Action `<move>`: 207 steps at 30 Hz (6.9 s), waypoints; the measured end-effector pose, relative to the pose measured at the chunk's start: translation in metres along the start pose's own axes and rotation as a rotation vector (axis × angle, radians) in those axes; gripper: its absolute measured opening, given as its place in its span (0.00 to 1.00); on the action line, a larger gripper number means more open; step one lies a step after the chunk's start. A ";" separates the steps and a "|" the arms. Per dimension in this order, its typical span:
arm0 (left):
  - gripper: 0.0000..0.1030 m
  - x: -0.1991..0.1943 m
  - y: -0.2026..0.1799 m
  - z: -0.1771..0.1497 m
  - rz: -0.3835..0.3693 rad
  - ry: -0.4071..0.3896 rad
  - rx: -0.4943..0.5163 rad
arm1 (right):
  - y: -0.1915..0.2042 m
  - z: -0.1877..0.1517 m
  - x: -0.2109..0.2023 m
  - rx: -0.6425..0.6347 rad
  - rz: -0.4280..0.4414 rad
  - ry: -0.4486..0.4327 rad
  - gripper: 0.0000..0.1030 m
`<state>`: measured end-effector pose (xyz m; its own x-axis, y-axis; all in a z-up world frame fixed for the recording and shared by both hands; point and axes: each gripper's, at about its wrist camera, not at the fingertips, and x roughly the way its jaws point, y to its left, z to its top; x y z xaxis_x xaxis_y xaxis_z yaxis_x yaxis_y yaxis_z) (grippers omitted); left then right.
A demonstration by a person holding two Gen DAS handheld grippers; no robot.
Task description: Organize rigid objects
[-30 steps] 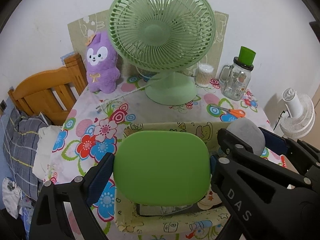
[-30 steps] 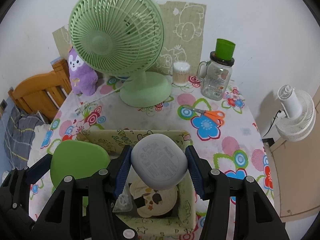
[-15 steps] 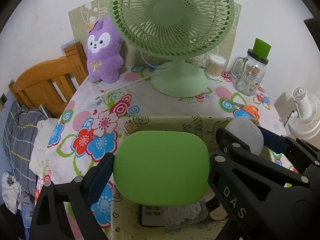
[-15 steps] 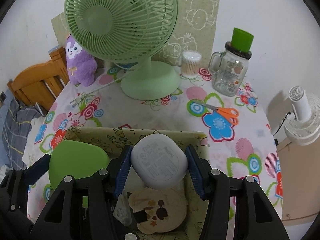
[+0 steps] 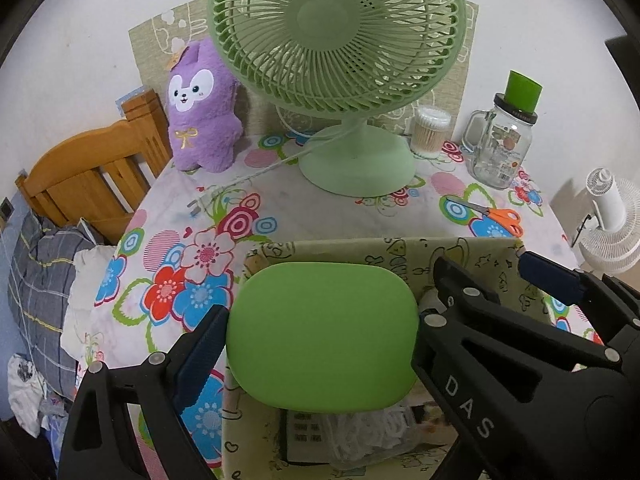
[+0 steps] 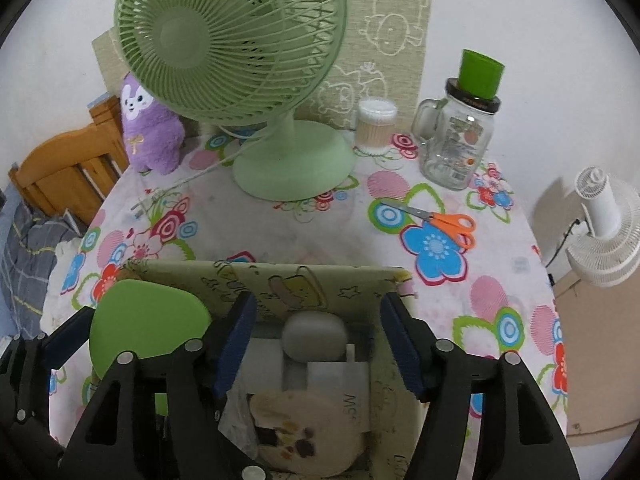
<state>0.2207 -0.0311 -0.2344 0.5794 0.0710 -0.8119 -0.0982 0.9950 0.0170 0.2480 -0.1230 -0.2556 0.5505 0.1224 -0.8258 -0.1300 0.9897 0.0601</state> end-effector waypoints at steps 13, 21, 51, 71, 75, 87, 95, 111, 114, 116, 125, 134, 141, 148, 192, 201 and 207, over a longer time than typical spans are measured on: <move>0.92 -0.014 -0.027 0.006 -0.081 -0.015 0.050 | -0.032 -0.003 -0.032 0.068 -0.105 -0.032 0.81; 0.92 -0.006 -0.045 0.006 -0.105 0.009 0.089 | -0.054 -0.014 -0.039 0.116 -0.141 -0.013 0.86; 0.98 0.026 -0.048 -0.008 -0.118 0.184 0.149 | -0.055 -0.025 -0.001 0.143 -0.111 0.103 0.86; 1.00 -0.026 -0.037 -0.006 -0.121 0.098 0.148 | -0.041 -0.022 -0.048 0.119 -0.082 0.036 0.86; 1.00 -0.039 -0.034 -0.009 -0.114 0.080 0.145 | -0.037 -0.025 -0.060 0.115 -0.072 0.019 0.86; 1.00 -0.081 -0.022 -0.022 -0.090 0.046 0.126 | -0.023 -0.037 -0.102 0.079 -0.043 -0.031 0.86; 1.00 -0.109 -0.013 -0.031 -0.085 0.032 0.121 | -0.019 -0.047 -0.131 0.072 -0.025 -0.053 0.86; 1.00 -0.156 0.010 -0.049 -0.005 -0.008 0.118 | -0.025 -0.066 -0.185 0.059 0.001 -0.088 0.86; 1.00 -0.165 0.014 -0.054 0.024 -0.019 0.121 | -0.029 -0.070 -0.194 0.075 0.003 -0.101 0.86; 1.00 -0.169 0.020 -0.058 0.018 -0.016 0.100 | -0.031 -0.074 -0.200 0.087 -0.005 -0.112 0.86; 1.00 -0.205 0.034 -0.056 0.015 -0.086 0.050 | -0.039 -0.084 -0.232 0.101 -0.046 -0.150 0.86; 1.00 -0.245 0.034 -0.049 -0.029 -0.143 0.064 | -0.045 -0.078 -0.273 0.127 -0.051 -0.186 0.90; 1.00 -0.271 0.038 -0.045 -0.057 -0.171 0.038 | -0.039 -0.078 -0.301 0.104 -0.063 -0.247 0.91; 1.00 -0.282 0.039 -0.045 -0.063 -0.184 0.033 | -0.033 -0.081 -0.322 0.052 -0.109 -0.287 0.95; 1.00 -0.317 0.055 -0.048 -0.014 -0.241 -0.014 | -0.037 -0.076 -0.352 0.087 -0.068 -0.334 0.96; 1.00 -0.319 0.052 -0.048 -0.016 -0.249 -0.011 | -0.039 -0.077 -0.353 0.092 -0.077 -0.330 0.96; 1.00 -0.320 0.053 -0.048 -0.015 -0.259 -0.025 | -0.039 -0.078 -0.354 0.087 -0.082 -0.333 0.96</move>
<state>-0.0086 -0.0044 -0.0019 0.7687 0.0750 -0.6352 -0.1063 0.9943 -0.0112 -0.0057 -0.2108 -0.0092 0.7966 0.0457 -0.6027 -0.0117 0.9981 0.0602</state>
